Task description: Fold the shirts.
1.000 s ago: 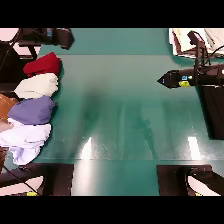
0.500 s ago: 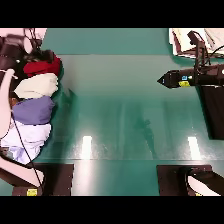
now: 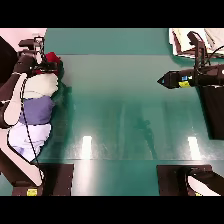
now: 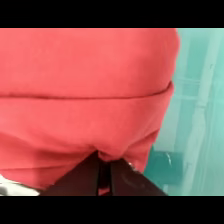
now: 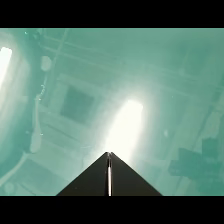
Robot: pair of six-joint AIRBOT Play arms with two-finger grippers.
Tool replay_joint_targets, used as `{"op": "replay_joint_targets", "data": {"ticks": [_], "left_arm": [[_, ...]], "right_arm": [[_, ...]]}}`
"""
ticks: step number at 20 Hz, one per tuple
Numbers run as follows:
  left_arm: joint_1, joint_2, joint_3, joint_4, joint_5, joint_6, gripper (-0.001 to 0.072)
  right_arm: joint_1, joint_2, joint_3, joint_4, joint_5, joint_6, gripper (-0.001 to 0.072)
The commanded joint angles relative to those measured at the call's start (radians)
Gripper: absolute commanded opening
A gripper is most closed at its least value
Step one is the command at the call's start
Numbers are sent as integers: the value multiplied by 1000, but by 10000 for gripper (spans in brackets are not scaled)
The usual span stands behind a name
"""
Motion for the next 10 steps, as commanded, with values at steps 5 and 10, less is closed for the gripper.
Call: {"op": "replay_joint_targets", "data": {"ticks": [5,10], "left_arm": [[-14,165,196,-1,-85,19,28],[-161,525,257,-4,-203,182,27]], "right_arm": [[1,1,127,-49,-7,0,15],[1,0,374,-183,-13,0,16]]}}
